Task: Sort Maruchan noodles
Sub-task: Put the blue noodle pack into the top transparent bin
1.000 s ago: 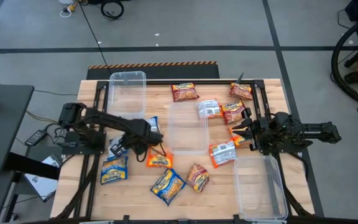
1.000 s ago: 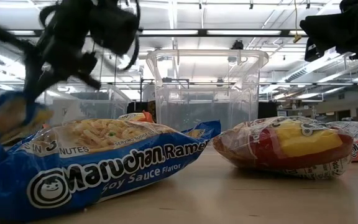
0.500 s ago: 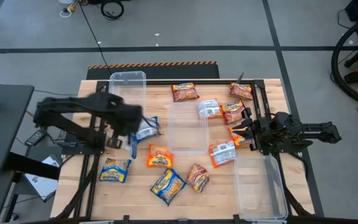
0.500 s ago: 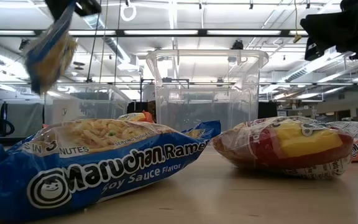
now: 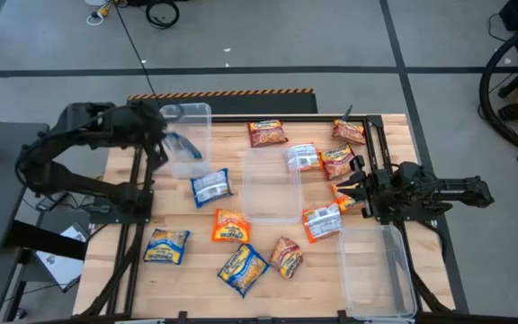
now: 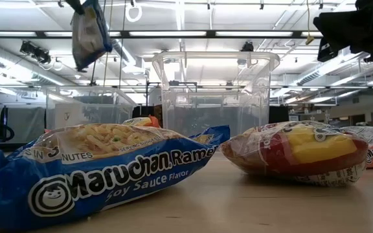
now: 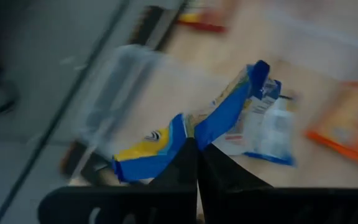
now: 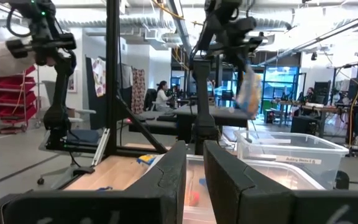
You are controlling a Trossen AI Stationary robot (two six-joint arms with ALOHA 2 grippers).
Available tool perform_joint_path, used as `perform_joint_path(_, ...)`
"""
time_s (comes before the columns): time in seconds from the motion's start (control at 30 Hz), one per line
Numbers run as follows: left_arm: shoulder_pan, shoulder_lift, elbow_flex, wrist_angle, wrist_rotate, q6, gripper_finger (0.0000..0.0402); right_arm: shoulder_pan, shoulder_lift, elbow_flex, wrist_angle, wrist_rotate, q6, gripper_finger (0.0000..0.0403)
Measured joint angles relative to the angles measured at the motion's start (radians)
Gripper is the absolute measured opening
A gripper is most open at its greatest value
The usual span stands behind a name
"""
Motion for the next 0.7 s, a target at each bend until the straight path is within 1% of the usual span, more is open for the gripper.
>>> perform_joint_path(0.1, 0.083, 0.025, -0.001, 0.001, -0.027, -0.049, 0.0001, 0.0, 0.0, 0.0, 0.0, 0.0, 0.0, 0.0064)
perform_joint_path(0.23, 0.157, 0.092, -0.002, 0.011, -0.028, -0.123, 0.0001, 0.0, 0.0, 0.0, 0.0, 0.0, 0.0, 0.0064)
perform_joint_path(0.5, 0.226, 0.257, -0.002, 0.01, -0.013, -0.203, 0.0001, 0.0, 0.0, 0.0, 0.0, 0.0, -0.02, 0.0064)
perform_joint_path(0.7, 0.266, 0.34, -0.002, 0.015, 0.024, -0.247, 0.0001, 0.0, 0.0, 0.0, 0.0, 0.001, -0.018, 0.0064)
